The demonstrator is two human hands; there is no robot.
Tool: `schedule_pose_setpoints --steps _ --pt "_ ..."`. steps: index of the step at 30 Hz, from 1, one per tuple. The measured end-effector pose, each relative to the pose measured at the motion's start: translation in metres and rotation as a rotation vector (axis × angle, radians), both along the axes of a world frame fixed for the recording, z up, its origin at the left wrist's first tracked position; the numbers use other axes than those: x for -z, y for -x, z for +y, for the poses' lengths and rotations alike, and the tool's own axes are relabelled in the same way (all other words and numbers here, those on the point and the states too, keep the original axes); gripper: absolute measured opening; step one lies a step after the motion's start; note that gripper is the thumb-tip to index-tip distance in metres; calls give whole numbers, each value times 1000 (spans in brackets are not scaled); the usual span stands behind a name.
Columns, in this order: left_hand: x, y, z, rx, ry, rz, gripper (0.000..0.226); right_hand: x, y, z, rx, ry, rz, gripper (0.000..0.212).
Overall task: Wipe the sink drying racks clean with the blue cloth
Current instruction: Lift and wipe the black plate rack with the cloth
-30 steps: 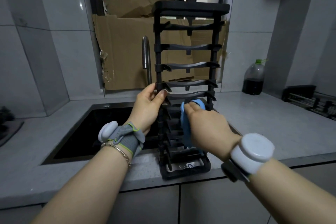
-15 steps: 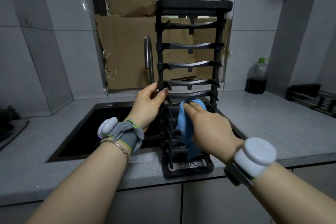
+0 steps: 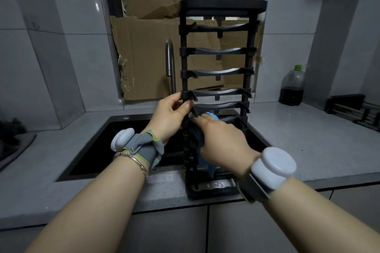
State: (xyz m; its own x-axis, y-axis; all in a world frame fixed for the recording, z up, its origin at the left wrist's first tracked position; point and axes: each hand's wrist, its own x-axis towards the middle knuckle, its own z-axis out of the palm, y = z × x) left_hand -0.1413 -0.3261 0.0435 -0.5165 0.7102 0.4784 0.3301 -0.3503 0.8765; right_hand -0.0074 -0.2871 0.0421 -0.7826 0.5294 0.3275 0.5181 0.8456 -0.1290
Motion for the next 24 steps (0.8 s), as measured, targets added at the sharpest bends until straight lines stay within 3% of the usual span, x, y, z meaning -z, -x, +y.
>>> schedule_pose_setpoints --steps 6,13,19,24 --pt "3 1 2 -43 -2 20 22 4 -16 14 142 -54 -56 71" --pt "2 0 2 -37 -12 -8 22 12 15 1 -118 25 164 54" --pt "5 3 4 -55 -5 34 21 7 -21 17 73 -197 -50 66" --pt "5 2 4 -45 -7 39 20 15 -23 20 147 -326 -97 68"
